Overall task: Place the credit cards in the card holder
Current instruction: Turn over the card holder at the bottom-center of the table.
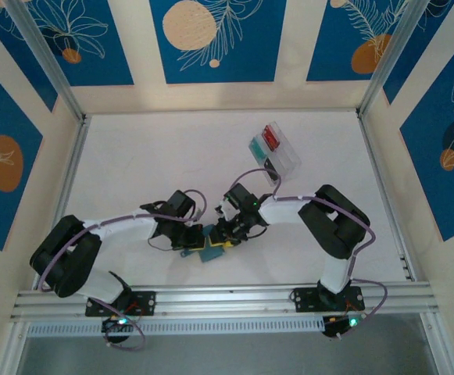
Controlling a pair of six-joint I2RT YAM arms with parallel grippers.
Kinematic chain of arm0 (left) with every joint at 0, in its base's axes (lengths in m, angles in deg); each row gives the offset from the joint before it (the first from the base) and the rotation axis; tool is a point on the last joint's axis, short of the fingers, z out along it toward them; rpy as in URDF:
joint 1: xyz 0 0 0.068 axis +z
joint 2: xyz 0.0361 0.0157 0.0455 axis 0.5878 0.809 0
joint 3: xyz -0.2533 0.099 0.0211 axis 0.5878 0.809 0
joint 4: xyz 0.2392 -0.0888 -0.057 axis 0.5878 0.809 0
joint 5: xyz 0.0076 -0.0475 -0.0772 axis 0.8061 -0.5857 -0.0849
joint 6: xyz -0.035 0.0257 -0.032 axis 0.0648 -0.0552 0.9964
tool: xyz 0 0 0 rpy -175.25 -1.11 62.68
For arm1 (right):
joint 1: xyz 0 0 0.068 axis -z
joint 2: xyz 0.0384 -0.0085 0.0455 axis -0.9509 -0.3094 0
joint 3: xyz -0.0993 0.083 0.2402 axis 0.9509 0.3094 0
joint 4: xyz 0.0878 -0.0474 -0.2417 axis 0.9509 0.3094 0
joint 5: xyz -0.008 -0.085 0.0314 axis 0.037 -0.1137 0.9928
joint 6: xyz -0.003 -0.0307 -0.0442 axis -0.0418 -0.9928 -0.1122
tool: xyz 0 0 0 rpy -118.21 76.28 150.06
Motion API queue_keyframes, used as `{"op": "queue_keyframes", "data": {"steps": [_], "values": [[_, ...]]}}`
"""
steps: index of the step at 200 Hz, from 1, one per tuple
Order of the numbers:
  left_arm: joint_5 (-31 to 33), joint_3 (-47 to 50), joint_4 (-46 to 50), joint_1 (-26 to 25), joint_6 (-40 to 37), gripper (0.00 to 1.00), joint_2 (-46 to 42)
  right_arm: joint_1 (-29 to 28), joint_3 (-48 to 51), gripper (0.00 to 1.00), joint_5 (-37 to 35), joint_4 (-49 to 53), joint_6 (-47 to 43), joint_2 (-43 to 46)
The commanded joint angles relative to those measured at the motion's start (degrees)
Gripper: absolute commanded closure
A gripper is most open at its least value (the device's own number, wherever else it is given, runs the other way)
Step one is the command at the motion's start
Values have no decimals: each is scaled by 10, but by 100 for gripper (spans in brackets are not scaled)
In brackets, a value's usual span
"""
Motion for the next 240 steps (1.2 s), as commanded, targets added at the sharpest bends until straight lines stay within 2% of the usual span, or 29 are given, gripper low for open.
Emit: {"op": "queue_keyframes", "data": {"steps": [1, 19, 39, 62, 88, 101, 116, 147, 165, 183, 215, 240], "values": [[26, 29, 4, 6, 2, 100, 14, -17, 9, 82, 52, -71, 17, -12], [16, 28, 6, 10, 3, 100, -3, -12, 19, 100, 36, -68, 20, 17], [-1, 25, 13, 26, 6, 96, -45, 4, 29, 100, -15, -10, 11, 75], [8, 16, 56, 59, -3, 88, -103, 19, 3, 100, -164, 170, -17, 171], [53, 3, 120, 81, -26, 86, -139, 25, -70, 100, -354, 398, -32, 241], [63, 4, 130, 85, -31, 86, -147, 13, -114, 100, -458, 500, -28, 242], [64, 11, 129, 87, -27, 86, -154, -9, -145, 100, -547, 587, -6, 230], [59, 35, 119, 86, -13, 86, -181, -84, -196, 100, -675, 739, 100, 140], [58, 44, 124, 86, -10, 86, -202, -125, -240, 100, -704, 795, 154, 59], [63, 47, 138, 87, -11, 86, -221, -153, -280, 100, -681, 774, 150, -8], [63, 53, 153, 86, -1, 87, -251, -186, -369, 81, -647, 742, 127, -126], [92, 57, 181, 88, 20, 88, -299, -196, -426, 67, -605, 704, 98, -172]]}}
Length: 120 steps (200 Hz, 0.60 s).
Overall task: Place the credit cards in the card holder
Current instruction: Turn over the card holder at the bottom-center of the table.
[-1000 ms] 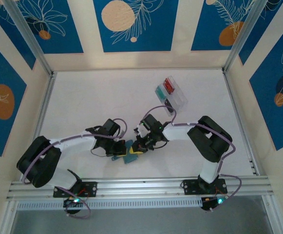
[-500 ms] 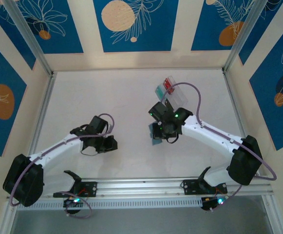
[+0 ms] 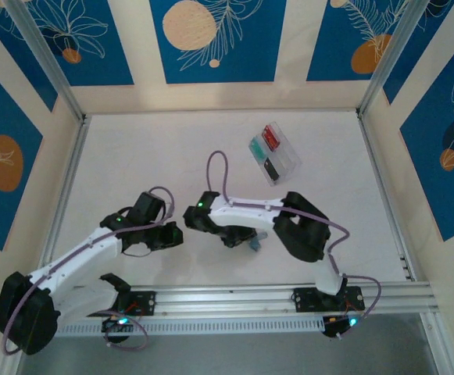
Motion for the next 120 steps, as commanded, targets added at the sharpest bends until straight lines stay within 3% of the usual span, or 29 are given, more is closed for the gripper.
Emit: {"op": "queue_keyframes", "data": {"steps": [1, 26, 63, 74, 93, 120], "values": [[33, 10, 47, 6, 26, 88, -44, -10, -53, 66, 28, -11, -10, -29], [46, 10, 72, 12, 42, 87, -86, -7, -94, 50, 81, -68, -47, -24], [27, -2, 89, 12, 20, 85, -104, 12, -73, 33, 180, -183, -118, 82], [11, -10, 84, 3, 2, 84, -85, 29, -41, 33, 188, -193, -129, 129], [-3, -20, 39, -38, -1, 81, -42, 89, 49, 46, 209, -207, -143, 216], [-14, -45, -46, -94, 7, 77, 58, 198, 215, 55, 313, -277, -178, 347]]}}
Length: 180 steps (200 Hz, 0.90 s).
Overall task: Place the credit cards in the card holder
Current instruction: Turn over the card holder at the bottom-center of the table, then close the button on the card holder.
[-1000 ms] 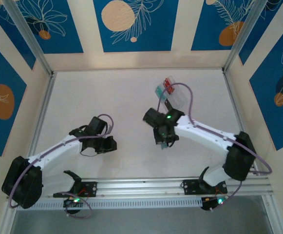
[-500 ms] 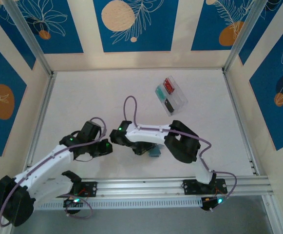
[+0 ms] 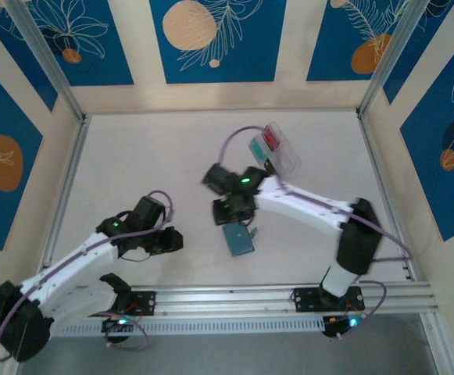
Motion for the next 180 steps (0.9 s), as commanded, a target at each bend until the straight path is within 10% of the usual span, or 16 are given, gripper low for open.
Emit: {"op": "queue_keyframes", "data": {"steps": [1, 71, 180], "values": [[-26, -35, -79, -40, -7, 77, 72, 80, 121, 55, 110, -44, -42, 81], [-29, -189, -135, -103, -31, 71, 331, 155, 215, 47, 166, -78, -107, 114], [-24, -257, -110, -110, -52, 72, 425, 160, 211, 63, 146, -85, -133, 39]]}}
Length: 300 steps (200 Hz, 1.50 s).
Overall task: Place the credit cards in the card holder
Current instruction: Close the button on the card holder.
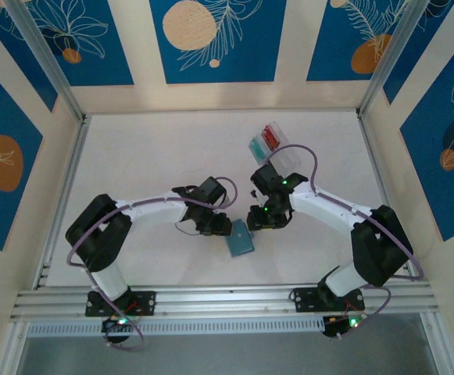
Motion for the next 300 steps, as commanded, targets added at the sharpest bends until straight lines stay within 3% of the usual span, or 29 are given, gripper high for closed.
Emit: {"op": "queue_keyframes", "data": {"steps": [1, 97, 165, 229, 300], "values": [[-3, -16, 12, -7, -12, 72, 6, 0, -2, 63, 4, 1, -13, -17], [-4, 0, 3, -7, -6, 73, -1, -2, -1, 76, 5, -10, -14, -35], [-8, 7, -3, -7, -7, 73, 5, 0, 8, 100, 42, -31, -21, -15], [11, 2, 4, -13, -12, 73, 19, -3, 2, 100, 93, -47, -24, 3], [15, -18, 11, -21, -9, 73, 25, -29, 1, 100, 115, -73, -19, -38]]}}
